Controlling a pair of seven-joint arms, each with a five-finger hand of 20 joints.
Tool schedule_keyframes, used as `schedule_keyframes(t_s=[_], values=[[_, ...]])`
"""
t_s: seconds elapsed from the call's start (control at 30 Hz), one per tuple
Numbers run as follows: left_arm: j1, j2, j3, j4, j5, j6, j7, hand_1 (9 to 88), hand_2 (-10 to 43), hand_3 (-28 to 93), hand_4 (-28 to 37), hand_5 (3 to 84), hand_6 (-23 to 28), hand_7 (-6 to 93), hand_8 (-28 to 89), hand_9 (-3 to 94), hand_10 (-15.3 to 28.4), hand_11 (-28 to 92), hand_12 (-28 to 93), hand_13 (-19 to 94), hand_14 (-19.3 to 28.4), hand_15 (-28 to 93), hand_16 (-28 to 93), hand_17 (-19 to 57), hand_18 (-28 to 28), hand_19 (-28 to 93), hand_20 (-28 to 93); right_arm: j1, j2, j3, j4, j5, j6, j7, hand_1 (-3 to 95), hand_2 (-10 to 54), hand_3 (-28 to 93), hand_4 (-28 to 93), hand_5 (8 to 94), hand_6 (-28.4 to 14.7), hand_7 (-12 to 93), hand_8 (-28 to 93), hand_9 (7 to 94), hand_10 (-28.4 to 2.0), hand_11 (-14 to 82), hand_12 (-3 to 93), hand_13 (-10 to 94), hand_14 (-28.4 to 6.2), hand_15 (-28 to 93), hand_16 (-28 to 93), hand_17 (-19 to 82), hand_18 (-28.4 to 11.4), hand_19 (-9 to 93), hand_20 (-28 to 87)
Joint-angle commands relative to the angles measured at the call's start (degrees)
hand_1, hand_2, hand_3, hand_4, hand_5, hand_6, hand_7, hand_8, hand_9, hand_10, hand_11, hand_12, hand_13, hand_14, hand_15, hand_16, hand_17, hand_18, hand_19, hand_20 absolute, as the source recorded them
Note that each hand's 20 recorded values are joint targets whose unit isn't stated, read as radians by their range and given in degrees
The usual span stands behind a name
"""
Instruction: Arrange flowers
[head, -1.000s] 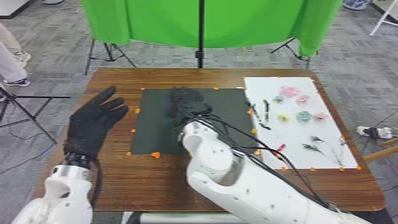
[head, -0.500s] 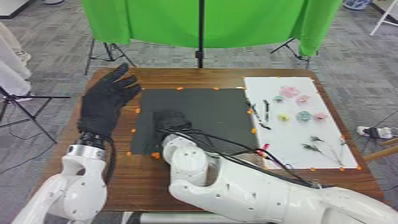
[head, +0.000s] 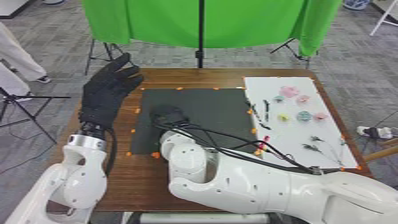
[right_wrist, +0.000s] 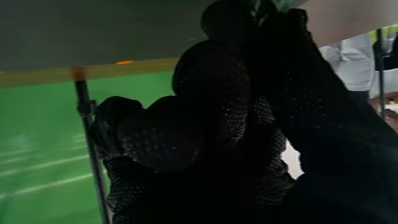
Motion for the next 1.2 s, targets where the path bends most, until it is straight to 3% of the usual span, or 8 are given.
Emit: schedule_keyframes(t_s=[0.03, 0.7, 0.87, 0.93, 0.97, 1.0, 1.07, 1.2], values=[[-2.09, -1.14, 0.69, 1.19, 0.73, -1.31, -1.23, 25.7, 7.1, 79, -23.9, 40.3, 9.9, 14.4, -10, 38.0, 20.6, 27, 11, 28, 27.7, 55, -8, -7.7, 26.2, 57, 9, 3.97, 0.16, -1.96, 2.04, -1.78, -0.47, 3.11, 52.5, -9.5, 61, -28, 91.9, -0.1, 16, 3, 91.6, -11.9, 49.6, 20.7, 83, -10.4, 78, 18, 44, -25.3, 93, 53], [-0.57, -1.16, 0.21, 0.56, 0.3, -0.1, -0.61, 25.9, 7.3, 79, -22.6, 40.7, 10.0, 14.9, -10, 38.1, 20.6, 27, 11, 28, 27.7, 55, -9, -7.7, 26.0, 57, 9, -1.23, -0.55, 4.0, 0.29, -3.56, -8.24, -0.02, 41.0, -9.5, 54, -28, 89.2, -1.0, 14, -12, 89.9, -12.6, 49.2, 22.1, 81, -11.8, 80, 20, 42, -27.5, 93, 56], [4.88, -0.74, -1.7, -1.61, 0.12, 1.53, -0.33, 25.9, 7.4, 79, -22.7, 40.8, 10.1, 14.9, -10, 38.0, 20.5, 27, 11, 28, 27.7, 55, -9, -7.6, 26.0, 57, 9, -4.19, 0.43, 3.69, -1.85, -7.58, -3.95, 1.43, 35.9, -9.1, 59, -28, 88.7, -1.5, 14, -12, 90.0, -12.3, 49.4, 21.7, 81, -11.6, 81, 19, 43, -27.9, 93, 57], [7.97, -0.99, -3.23, -3.05, -0.12, 2.52, -0.6, 25.9, 7.4, 79, -22.7, 40.8, 10.1, 14.9, -10, 38.1, 20.5, 27, 11, 28, 27.7, 55, -9, -7.6, 26.0, 57, 9, -8.52, 0.01, 7.82, -2.95, -9.3, -7.56, -0.49, 34.9, -8.5, 60, -28, 88.7, -1.7, 14, -12, 90.1, -12.3, 49.5, 21.6, 81, -11.6, 81, 19, 44, -28.0, 93, 57], [8.68, -1.28, -3.79, -3.37, 0.11, 2.63, -1.36, 25.9, 7.4, 79, -22.8, 40.8, 10.1, 14.9, -10, 38.1, 20.6, 27, 11, 28, 27.7, 55, -9, -7.6, 26.0, 57, 9, -10.22, -0.13, 9.26, -3.13, -10.48, -8.99, -0.76, 34.7, -8.1, 60, -28, 88.6, -1.8, 14, -12, 90.1, -12.3, 49.6, 21.6, 81, -11.6, 81, 19, 44, -28.0, 93, 57], [10.57, -2.19, -5.32, -4.64, 0.84, 3.13, -4.08, 25.9, 7.4, 79, -22.8, 40.8, 10.2, 14.8, -10, 38.1, 20.6, 27, 11, 28, 27.7, 55, -9, -7.6, 26.0, 57, 9, -15.33, -1.46, 13.56, -3.43, -13.48, -12.64, -2.81, 34.3, -7.5, 60, -28, 88.5, -2.1, 14, -12, 90.1, -12.3, 49.6, 21.7, 81, -11.6, 81, 19, 44, -28.1, 93, 57], [12.35, -1.71, -5.86, -5.23, 0.19, 3.89, -2.47, 25.9, 7.4, 79, -22.9, 40.8, 10.2, 14.8, -10, 38.1, 20.6, 27, 11, 28, 27.7, 55, -9, -7.6, 26.0, 57, 9, -16.84, -1.77, 14.79, -3.45, -14.55, -15.96, -3.82, 33.8, -6.4, 60, -28, 88.1, -2.5, 14, -12, 89.8, -12.5, 49.6, 21.7, 81, -11.7, 81, 19, 44, -28.2, 93, 57], [13.14, -2.47, -6.84, -5.83, 0.61, 3.96, -3.04, 26.0, 7.5, 79, -22.9, 40.8, 10.2, 14.8, -10, 38.1, 20.5, 27, 11, 28, 27.7, 55, -9, -7.6, 26.0, 57, 9, -19.48, -1.33, 16.43, -3.8, -16.04, -17.34, -4.4, 31.8, -4.0, 60, -28, 86.3, -3.7, 13, -12, 88.5, -13.9, 48.7, 21.6, 80, -12.1, 81, 20, 43, -28.3, 93, 58]])
